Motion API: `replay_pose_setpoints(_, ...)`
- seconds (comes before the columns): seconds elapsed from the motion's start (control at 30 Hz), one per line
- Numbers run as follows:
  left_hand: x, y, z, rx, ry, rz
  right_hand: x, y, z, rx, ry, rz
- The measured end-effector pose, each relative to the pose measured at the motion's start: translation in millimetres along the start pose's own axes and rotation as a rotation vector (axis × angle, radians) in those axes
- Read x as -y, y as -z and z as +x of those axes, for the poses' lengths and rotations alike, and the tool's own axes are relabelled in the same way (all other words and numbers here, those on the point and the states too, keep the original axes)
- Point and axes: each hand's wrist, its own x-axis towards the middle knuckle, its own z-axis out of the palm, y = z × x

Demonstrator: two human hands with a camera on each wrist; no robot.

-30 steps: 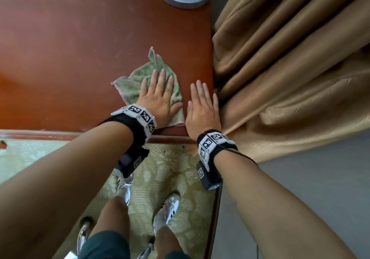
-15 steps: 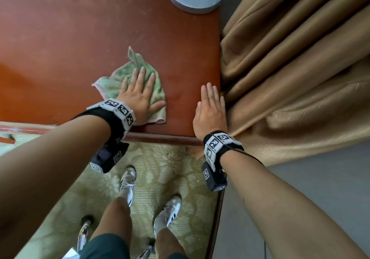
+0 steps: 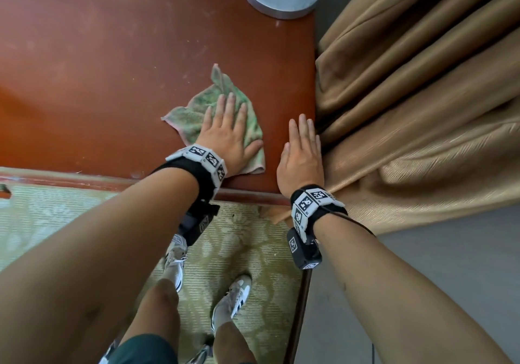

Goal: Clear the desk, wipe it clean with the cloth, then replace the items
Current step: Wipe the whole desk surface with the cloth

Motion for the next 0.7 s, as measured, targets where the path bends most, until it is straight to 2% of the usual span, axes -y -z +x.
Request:
replay_pose_setpoints(0.13, 14, 2, 0, 0.001, 0.135, -0.028, 2, 1, -1, 0.025, 0.029, -0.001)
replay_pose_setpoints(0.27, -21, 3, 13, -0.001, 0.225, -0.089, 4, -3, 0, -0.020, -0.011, 0.020)
replay_pose_setpoints(0.37, -42, 2, 30, -0.011, 0.123, -0.071, 5, -5, -1, -0.066, -0.013, 0.038)
replay_pose_setpoints(0.53, -39, 1, 50, -0.022, -0.072, -0.031, 4, -4, 0, -0.103, -0.018, 0.043)
replay_pose_setpoints(0.63, -36, 3, 54, -0.016, -0.112, -0.038, 5, -3, 0, -0.087, -0.020, 0.033)
replay_pose_setpoints(0.7, -27, 6, 58, -0.003, -0.076, -0.069, 5, -1, 0, -0.069, -0.014, 0.013)
